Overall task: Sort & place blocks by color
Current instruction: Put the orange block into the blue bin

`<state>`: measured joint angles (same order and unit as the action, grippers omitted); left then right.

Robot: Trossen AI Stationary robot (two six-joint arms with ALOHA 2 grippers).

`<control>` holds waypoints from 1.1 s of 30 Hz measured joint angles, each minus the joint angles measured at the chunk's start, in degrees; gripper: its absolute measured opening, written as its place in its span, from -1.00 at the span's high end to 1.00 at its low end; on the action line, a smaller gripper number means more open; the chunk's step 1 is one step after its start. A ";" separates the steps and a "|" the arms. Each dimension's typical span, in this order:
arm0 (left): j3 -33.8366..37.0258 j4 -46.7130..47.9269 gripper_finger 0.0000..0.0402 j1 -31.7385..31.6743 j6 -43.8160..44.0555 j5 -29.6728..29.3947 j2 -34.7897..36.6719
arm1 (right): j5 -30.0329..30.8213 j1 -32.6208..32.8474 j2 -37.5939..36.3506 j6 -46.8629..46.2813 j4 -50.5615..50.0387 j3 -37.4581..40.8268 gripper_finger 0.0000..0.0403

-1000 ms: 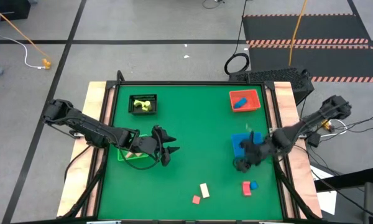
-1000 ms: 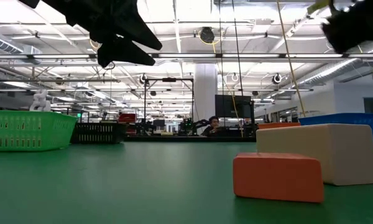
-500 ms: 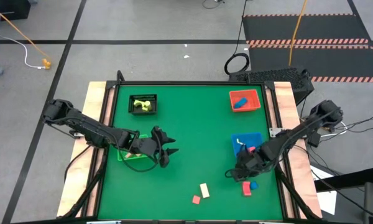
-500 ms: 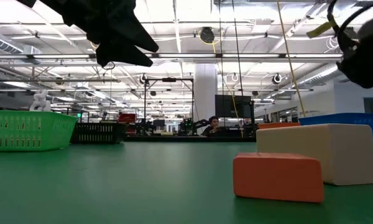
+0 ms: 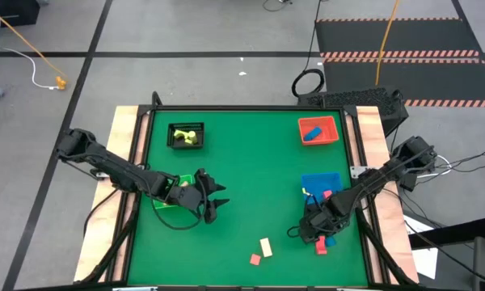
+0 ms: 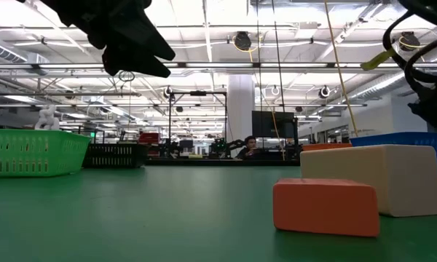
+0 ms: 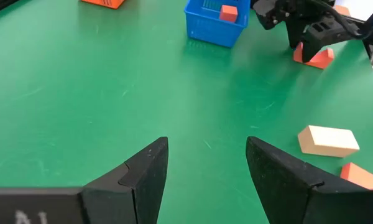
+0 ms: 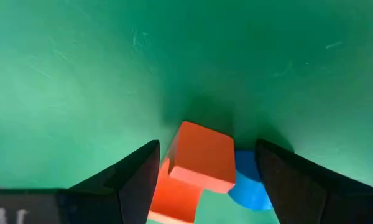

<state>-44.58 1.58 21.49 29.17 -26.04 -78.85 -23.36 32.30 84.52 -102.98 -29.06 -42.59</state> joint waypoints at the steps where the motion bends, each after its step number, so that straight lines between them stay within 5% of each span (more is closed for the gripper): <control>1: 0.00 -0.02 -0.09 0.06 -0.01 0.00 0.00 | 0.14 0.14 0.36 0.18 0.25 0.00 -0.26; 7: 0.00 0.00 -0.09 0.03 -0.02 -0.11 0.00 | 0.64 0.87 1.48 1.80 0.36 -0.05 -0.18; 16: 0.00 0.04 -0.09 0.05 0.00 -0.11 0.00 | 1.90 1.56 1.46 6.19 -0.23 -0.04 0.43; 33: 0.00 0.12 -0.09 0.05 0.29 -0.11 0.00 | 4.16 1.28 -5.88 23.23 6.84 0.11 0.43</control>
<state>-44.58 1.71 21.54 29.46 -26.15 -78.85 -19.20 33.58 78.64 -79.75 -22.22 -42.48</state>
